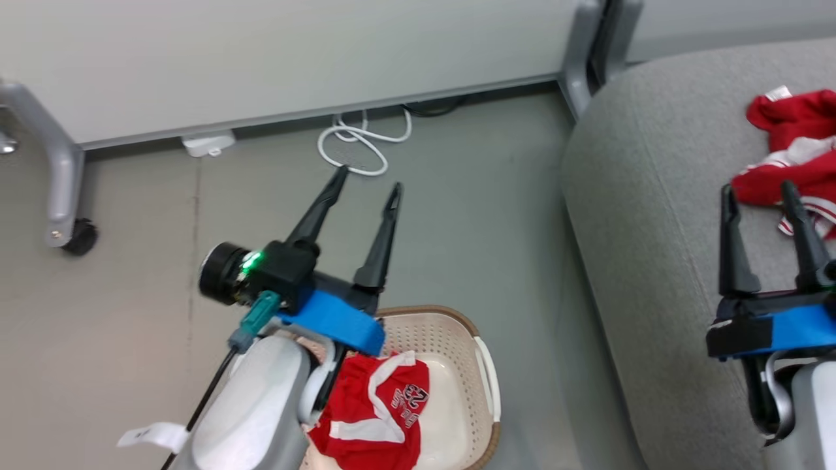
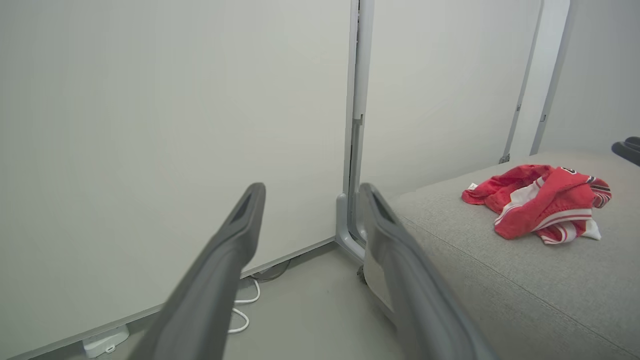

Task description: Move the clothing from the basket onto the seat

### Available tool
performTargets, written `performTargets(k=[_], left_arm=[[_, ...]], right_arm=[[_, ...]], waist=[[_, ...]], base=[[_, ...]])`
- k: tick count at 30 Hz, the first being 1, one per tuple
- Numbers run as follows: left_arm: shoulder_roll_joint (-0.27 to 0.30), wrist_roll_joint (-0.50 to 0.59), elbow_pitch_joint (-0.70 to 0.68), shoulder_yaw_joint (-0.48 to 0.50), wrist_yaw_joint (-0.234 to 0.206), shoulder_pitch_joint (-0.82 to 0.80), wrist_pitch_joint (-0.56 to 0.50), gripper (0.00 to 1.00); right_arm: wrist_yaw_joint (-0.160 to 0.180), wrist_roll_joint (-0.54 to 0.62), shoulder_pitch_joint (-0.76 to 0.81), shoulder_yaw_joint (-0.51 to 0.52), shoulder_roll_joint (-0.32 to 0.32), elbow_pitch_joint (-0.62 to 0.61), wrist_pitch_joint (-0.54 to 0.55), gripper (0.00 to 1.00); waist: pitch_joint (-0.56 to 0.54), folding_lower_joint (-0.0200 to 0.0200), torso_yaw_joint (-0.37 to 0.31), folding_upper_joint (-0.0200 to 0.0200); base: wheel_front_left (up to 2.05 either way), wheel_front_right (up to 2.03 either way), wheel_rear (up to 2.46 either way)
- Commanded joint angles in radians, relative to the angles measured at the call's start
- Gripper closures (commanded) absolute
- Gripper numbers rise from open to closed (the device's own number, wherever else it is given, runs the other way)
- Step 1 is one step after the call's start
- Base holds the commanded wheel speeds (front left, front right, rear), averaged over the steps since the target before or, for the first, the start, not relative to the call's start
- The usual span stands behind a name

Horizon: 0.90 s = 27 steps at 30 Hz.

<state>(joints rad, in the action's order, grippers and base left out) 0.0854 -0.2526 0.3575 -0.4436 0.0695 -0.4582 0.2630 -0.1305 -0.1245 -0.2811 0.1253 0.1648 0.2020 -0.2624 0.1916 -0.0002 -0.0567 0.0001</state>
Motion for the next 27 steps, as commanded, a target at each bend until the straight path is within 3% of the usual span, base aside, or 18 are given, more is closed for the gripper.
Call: performTargets(k=[1, 13, 27], left_arm=[[0.003, 0.009, -0.008, 0.020, -0.005, 0.019, 0.003, 0.00], [0.005, 0.070, -0.079, 0.199, -0.002, 0.199, 0.003, 0.00], [-0.002, 0.118, -0.148, 0.311, 0.021, 0.348, 0.003, 0.00]], right_arm=[[0.000, -0.004, 0.024, -0.012, -0.009, -0.011, -0.004, 0.00], [0.000, 0.016, 0.143, -0.061, -0.038, -0.063, -0.004, 0.00], [0.000, 0.021, 0.250, -0.063, -0.078, -0.067, -0.004, 0.00]], waist=[[-0.030, 0.0002, 0.033, -0.0001], [-0.114, 0.0002, 0.113, -0.0001], [-0.178, 0.0002, 0.121, -0.0001]], base=[[0.00, 0.00, 0.00], [0.00, 0.00, 0.00], [0.00, 0.00, 0.00]])
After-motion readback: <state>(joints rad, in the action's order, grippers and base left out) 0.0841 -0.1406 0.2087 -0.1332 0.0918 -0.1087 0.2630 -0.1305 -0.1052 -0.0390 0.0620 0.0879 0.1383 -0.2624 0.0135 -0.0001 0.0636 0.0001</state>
